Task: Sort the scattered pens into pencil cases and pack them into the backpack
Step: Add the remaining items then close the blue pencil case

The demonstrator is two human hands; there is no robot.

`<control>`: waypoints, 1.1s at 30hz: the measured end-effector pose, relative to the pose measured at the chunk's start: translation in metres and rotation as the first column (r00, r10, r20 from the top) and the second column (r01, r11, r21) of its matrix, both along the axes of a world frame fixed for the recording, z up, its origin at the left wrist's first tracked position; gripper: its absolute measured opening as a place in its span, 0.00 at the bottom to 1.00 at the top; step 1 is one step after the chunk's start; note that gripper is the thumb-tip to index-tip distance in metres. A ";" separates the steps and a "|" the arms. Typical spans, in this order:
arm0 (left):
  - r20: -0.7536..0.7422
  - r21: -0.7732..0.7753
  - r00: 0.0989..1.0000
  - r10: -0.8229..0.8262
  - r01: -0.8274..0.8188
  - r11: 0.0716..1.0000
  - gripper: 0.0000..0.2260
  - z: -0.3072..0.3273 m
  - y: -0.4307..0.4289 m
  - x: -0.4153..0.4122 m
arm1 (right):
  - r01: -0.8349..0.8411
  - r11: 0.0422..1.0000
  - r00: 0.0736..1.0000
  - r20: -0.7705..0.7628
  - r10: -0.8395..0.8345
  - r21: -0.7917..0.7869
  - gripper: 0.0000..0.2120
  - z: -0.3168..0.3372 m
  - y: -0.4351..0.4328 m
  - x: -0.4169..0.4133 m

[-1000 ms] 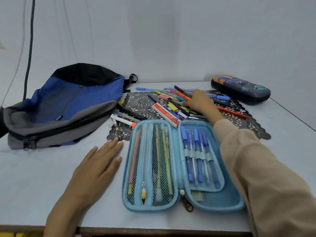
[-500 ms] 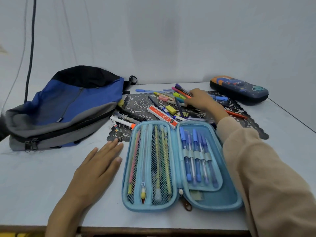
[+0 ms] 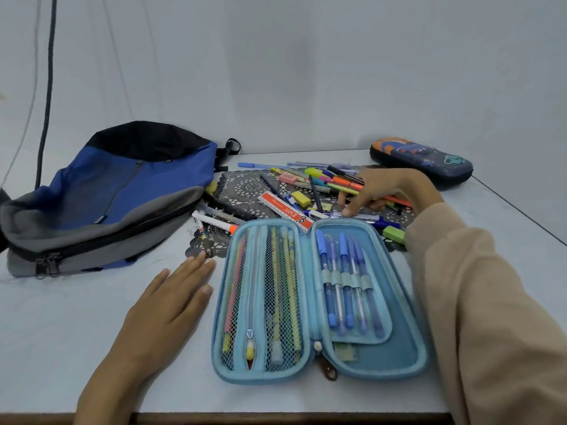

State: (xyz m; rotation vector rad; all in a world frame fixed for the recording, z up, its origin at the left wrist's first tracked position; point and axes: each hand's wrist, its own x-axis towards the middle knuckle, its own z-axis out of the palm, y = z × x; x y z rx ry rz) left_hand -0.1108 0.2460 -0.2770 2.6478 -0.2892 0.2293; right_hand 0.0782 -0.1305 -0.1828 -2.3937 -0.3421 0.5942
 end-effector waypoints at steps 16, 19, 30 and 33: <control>-0.004 -0.009 1.000 0.004 -0.004 1.000 0.28 0.001 -0.001 -0.001 | 0.143 0.989 0.937 0.326 -0.124 -0.034 0.15 -0.011 0.068 0.005; -0.003 -0.014 1.000 0.005 -0.005 1.000 0.28 0.001 -0.001 -0.001 | 0.094 0.992 0.962 0.265 -0.069 -0.082 0.13 -0.009 0.082 -0.001; -0.007 -0.009 1.000 0.003 -0.003 1.000 0.28 0.003 -0.003 -0.002 | -0.002 0.994 0.955 0.293 0.034 -0.107 0.20 -0.010 0.099 -0.011; -0.006 -0.009 1.000 0.004 -0.004 1.000 0.29 0.003 -0.003 -0.002 | -0.021 0.994 0.938 0.341 0.055 -0.104 0.29 -0.008 0.104 -0.018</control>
